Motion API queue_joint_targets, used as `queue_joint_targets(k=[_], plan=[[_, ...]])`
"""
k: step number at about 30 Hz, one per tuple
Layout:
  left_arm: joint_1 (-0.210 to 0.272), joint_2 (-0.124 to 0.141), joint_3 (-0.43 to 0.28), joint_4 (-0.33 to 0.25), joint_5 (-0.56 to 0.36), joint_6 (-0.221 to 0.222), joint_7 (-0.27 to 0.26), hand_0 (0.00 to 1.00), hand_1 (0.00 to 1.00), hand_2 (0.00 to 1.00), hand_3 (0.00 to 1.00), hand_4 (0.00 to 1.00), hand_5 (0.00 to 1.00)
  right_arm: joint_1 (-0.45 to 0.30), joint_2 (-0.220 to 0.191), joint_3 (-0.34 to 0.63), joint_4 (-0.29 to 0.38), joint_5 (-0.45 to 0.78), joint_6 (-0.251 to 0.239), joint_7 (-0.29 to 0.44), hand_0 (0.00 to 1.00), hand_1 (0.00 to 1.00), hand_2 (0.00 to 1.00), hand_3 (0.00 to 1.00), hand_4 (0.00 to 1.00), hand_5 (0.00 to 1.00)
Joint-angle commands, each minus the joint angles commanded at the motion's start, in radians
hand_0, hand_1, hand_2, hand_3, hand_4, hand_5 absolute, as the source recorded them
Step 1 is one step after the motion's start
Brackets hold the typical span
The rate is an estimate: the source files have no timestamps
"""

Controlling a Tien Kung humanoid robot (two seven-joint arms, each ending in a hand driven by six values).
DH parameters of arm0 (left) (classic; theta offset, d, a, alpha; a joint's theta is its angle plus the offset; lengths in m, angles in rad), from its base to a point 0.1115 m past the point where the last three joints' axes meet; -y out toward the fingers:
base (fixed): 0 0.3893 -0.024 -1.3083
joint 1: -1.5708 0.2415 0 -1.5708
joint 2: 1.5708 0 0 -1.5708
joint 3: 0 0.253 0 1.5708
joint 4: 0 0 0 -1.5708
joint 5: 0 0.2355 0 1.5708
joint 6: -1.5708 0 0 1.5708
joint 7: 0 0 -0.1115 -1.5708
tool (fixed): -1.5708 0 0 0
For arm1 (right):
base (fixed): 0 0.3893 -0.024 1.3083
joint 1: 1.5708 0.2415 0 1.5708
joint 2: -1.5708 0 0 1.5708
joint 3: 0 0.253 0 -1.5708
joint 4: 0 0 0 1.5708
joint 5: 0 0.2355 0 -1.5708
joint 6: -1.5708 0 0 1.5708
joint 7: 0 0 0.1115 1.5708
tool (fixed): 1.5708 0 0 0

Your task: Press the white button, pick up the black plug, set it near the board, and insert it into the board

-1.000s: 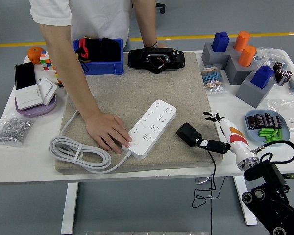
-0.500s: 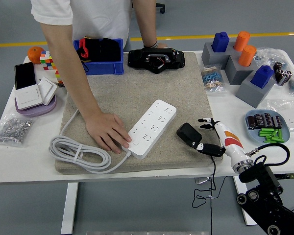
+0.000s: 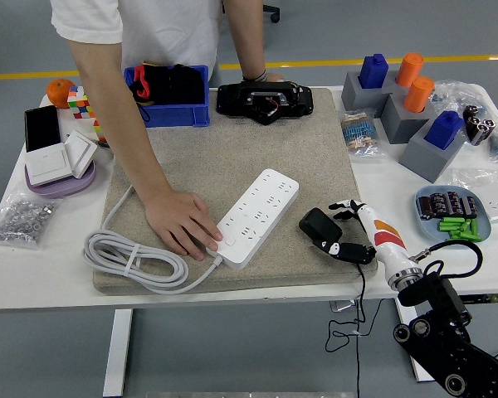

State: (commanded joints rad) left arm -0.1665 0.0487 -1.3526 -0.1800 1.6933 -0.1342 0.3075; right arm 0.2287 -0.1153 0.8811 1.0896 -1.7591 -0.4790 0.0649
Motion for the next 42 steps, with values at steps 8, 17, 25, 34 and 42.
queue_joint_targets(k=[8,17,25,34,42], plan=[[0.001,0.000,-0.001,0.000,0.001,0.000,0.001,0.688,0.636,0.612,0.632,0.560,0.167,0.009,0.004,-0.009,-0.018,0.013,-0.009,0.003,0.658,0.585,0.517,0.620,0.998,0.170],[-0.001,-0.001,0.002,0.000,-0.003,0.000,0.000,0.688,0.634,0.613,0.632,0.561,0.169,0.018,0.006,-0.025,-0.018,0.031,-0.023,0.013,0.600,0.542,0.472,0.593,0.998,0.163],[-0.003,0.000,-0.001,0.000,0.001,-0.001,0.001,0.688,0.635,0.613,0.632,0.560,0.168,0.025,0.005,-0.033,-0.017,0.042,-0.040,0.022,0.327,0.389,0.393,0.511,0.925,0.079],[-0.003,0.000,0.001,0.000,-0.002,-0.001,0.002,0.688,0.635,0.613,0.631,0.560,0.168,0.030,0.004,-0.040,-0.018,0.054,-0.062,0.036,0.310,0.356,0.369,0.476,0.834,0.002],[-0.006,0.001,0.001,0.000,0.000,-0.002,0.003,0.688,0.635,0.613,0.632,0.560,0.169,0.035,-0.001,-0.047,0.011,0.081,-0.071,0.053,0.306,0.320,0.338,0.439,0.849,0.002]])
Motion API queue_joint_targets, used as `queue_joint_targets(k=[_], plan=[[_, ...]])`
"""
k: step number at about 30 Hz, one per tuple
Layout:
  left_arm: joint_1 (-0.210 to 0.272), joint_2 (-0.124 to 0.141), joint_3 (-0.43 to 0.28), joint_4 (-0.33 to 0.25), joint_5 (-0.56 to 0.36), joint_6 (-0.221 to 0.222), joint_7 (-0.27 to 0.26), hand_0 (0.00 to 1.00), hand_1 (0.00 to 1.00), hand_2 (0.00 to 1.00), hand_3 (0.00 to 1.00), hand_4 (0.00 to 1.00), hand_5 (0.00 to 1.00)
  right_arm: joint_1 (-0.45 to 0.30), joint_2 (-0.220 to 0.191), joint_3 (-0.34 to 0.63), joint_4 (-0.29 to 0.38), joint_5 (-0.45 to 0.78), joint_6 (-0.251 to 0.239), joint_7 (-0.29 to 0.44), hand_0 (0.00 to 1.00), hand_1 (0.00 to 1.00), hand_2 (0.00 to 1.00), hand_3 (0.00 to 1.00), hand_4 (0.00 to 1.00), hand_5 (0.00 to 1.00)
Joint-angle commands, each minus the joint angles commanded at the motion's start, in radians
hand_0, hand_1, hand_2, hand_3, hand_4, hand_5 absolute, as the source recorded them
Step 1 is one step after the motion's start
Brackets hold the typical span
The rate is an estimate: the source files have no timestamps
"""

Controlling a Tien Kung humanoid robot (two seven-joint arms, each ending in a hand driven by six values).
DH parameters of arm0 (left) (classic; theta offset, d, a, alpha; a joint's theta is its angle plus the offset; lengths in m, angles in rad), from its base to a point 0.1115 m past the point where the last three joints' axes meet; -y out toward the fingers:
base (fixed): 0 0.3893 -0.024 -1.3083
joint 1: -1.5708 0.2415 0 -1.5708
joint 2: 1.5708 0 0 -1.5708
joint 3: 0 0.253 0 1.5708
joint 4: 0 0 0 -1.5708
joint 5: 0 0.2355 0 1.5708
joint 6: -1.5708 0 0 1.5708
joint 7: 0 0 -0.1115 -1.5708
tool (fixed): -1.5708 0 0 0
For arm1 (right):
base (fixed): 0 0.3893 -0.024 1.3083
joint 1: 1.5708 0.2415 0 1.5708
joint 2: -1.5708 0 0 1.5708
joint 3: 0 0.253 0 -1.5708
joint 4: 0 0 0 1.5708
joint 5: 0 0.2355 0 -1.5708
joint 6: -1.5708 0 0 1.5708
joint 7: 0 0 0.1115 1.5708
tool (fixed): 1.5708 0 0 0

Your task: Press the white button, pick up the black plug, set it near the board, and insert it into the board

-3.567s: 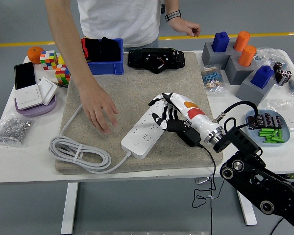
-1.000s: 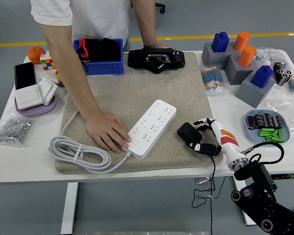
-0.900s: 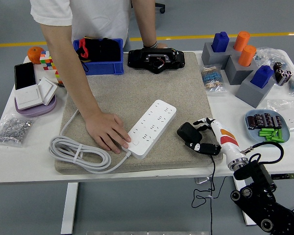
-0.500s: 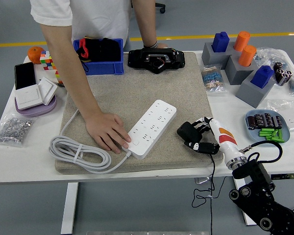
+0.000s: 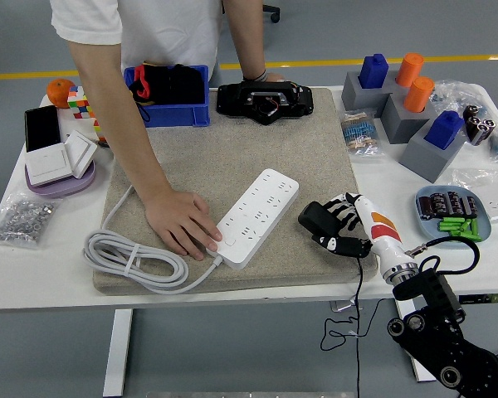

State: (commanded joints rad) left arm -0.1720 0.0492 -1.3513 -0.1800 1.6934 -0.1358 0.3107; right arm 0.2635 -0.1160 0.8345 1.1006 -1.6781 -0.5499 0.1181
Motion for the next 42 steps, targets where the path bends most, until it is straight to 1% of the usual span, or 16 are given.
queue_joint_targets(k=[1,6,7,14,20,29,38,42], plan=[[-0.001,0.001,0.000,0.000,0.000,0.000,0.000,0.687,0.635,0.613,0.632,0.561,0.169,0.002,0.000,-0.001,0.006,0.005,0.000,0.000,0.303,0.308,0.333,0.429,0.836,0.002],[-0.005,0.004,0.002,0.000,0.002,-0.001,0.000,0.687,0.635,0.613,0.632,0.561,0.169,0.024,0.002,-0.004,0.021,0.024,0.002,0.002,0.303,0.308,0.333,0.429,0.836,0.002],[-0.005,0.004,0.001,0.000,0.003,-0.001,0.001,0.687,0.636,0.612,0.632,0.560,0.167,0.030,0.004,-0.006,0.021,0.028,0.002,0.003,0.302,0.304,0.335,0.432,0.819,0.002],[-0.007,0.006,0.007,0.000,0.000,-0.003,0.001,0.687,0.635,0.613,0.632,0.560,0.167,0.086,0.026,-0.036,0.001,0.066,0.008,0.008,0.309,0.315,0.340,0.446,0.826,0.002],[-0.005,0.008,0.006,0.000,0.008,-0.005,0.002,0.687,0.635,0.613,0.632,0.561,0.168,0.137,0.054,-0.085,-0.029,0.102,0.013,0.017,0.310,0.317,0.342,0.450,0.831,0.002],[-0.004,0.009,0.008,0.000,0.011,-0.008,0.003,0.687,0.634,0.613,0.632,0.560,0.167,0.183,0.087,-0.146,-0.086,0.123,0.015,0.027,0.308,0.319,0.344,0.448,0.834,0.002],[-0.001,0.009,0.010,0.000,0.012,-0.009,0.002,0.688,0.635,0.613,0.632,0.560,0.167,0.218,0.113,-0.143,-0.163,0.128,0.014,0.042,0.311,0.319,0.347,0.449,0.841,0.002],[0.002,0.008,0.009,0.000,0.014,-0.010,0.003,0.688,0.635,0.613,0.632,0.560,0.167,0.229,0.116,-0.137,-0.191,0.127,0.013,0.047,0.311,0.319,0.347,0.449,0.841,0.002]])
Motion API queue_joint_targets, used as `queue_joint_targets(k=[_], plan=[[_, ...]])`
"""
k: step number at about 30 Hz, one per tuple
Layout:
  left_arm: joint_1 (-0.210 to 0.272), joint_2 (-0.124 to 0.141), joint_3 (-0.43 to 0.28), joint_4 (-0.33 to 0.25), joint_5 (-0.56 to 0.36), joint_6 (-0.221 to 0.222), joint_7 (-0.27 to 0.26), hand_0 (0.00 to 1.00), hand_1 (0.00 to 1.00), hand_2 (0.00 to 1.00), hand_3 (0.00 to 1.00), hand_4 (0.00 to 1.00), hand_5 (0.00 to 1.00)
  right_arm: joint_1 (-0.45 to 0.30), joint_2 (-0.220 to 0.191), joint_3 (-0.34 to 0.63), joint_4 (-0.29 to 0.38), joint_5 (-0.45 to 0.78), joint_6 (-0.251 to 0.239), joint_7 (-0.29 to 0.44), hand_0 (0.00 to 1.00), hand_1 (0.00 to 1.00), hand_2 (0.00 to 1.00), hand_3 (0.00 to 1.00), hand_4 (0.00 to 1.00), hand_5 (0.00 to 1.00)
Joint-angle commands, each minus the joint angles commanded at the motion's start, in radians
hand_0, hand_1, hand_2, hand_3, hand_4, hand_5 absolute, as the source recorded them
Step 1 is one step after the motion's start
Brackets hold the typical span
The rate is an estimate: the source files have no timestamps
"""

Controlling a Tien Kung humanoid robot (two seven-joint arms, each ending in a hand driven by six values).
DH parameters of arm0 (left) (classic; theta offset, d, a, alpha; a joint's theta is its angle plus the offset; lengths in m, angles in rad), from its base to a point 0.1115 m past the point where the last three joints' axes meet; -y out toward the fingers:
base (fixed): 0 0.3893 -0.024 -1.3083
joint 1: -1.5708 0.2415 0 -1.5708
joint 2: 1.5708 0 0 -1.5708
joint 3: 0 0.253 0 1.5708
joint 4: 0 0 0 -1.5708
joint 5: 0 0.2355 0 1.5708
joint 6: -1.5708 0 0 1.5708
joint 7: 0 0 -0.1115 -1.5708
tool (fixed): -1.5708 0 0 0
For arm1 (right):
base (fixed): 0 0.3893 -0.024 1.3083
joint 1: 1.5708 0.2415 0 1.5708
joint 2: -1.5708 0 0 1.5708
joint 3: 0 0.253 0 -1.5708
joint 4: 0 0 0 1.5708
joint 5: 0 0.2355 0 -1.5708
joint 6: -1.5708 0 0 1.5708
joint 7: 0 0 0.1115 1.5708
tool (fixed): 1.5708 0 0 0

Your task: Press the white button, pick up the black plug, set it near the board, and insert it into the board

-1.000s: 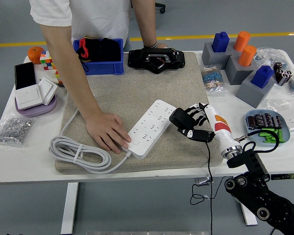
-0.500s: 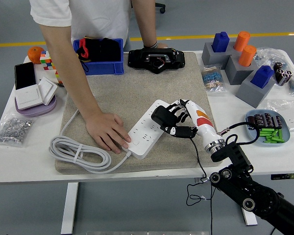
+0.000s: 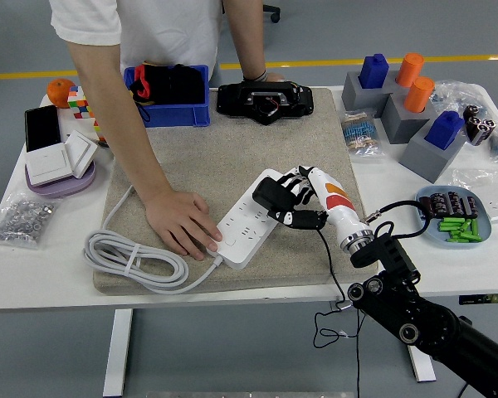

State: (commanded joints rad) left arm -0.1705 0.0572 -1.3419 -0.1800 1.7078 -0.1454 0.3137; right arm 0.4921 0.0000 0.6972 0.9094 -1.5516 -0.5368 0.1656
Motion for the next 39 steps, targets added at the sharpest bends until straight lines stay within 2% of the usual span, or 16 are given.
queue_joint_targets(k=[24,39], plan=[[-0.002,-0.005,-0.002,0.000,0.006,-0.001,0.001,0.688,0.636,0.613,0.633,0.560,0.166,0.025,0.000,-0.005,-0.083,0.002,-0.003,0.018,0.322,0.320,0.346,0.447,0.846,0.002],[-0.001,-0.006,-0.004,0.000,0.009,-0.001,0.001,0.688,0.636,0.614,0.633,0.561,0.166,0.027,0.000,-0.017,-0.080,0.007,-0.002,0.018,0.328,0.321,0.346,0.447,0.847,0.002]])
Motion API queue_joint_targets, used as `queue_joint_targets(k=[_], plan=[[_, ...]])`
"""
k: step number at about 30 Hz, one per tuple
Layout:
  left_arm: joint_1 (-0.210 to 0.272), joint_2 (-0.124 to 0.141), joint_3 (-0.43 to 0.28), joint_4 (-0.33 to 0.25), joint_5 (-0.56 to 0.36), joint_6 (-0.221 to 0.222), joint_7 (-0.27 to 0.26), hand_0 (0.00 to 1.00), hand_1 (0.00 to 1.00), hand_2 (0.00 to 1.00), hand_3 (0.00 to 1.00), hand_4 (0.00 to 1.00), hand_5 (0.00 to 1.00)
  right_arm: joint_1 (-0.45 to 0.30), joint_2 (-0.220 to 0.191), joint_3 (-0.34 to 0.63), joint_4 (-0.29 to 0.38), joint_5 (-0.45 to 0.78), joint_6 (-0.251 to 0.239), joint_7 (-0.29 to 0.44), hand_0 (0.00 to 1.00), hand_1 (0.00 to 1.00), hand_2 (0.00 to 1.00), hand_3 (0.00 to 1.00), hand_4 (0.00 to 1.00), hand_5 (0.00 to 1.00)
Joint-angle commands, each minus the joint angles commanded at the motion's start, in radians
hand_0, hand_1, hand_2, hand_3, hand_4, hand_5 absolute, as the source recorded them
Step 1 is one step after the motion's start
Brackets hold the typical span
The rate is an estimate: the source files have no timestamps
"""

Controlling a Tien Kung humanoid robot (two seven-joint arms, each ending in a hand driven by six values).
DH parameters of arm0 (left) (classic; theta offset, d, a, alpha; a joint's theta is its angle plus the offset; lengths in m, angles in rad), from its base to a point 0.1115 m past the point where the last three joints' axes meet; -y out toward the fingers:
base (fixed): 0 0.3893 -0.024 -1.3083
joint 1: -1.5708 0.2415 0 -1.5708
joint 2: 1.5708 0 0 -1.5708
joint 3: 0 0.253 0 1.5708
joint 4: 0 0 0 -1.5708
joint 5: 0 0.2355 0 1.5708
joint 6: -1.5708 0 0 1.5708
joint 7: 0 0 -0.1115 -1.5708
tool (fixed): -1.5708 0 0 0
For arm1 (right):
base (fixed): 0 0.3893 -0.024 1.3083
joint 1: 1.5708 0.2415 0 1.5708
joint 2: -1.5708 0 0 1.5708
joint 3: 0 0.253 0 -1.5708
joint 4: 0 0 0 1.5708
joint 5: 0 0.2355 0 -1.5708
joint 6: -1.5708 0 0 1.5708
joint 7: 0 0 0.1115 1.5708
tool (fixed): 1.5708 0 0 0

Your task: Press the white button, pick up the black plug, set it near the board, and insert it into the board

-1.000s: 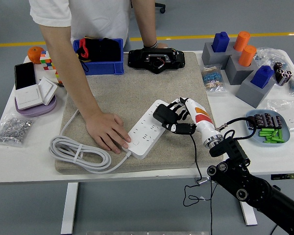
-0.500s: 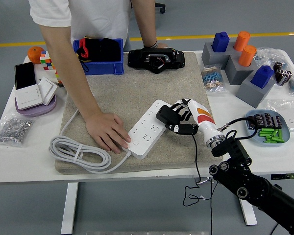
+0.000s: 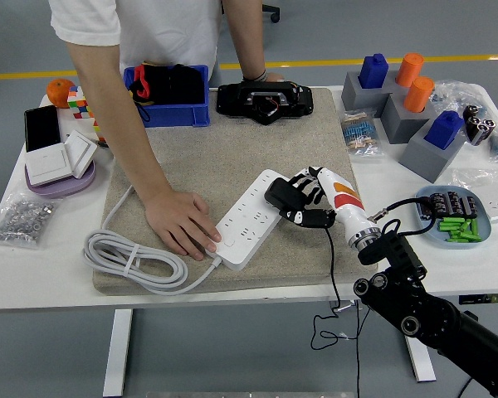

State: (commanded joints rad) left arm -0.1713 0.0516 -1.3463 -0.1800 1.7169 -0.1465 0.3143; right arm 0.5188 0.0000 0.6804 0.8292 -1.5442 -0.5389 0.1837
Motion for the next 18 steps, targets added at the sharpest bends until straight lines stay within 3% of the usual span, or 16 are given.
queue_joint_targets(k=[18], plan=[[0.000,-0.001,-0.003,0.000,0.005,-0.001,0.001,0.689,0.636,0.613,0.633,0.560,0.164,0.002,0.000,-0.012,0.006,0.003,0.001,-0.005,0.334,0.320,0.345,0.447,0.850,0.002]])
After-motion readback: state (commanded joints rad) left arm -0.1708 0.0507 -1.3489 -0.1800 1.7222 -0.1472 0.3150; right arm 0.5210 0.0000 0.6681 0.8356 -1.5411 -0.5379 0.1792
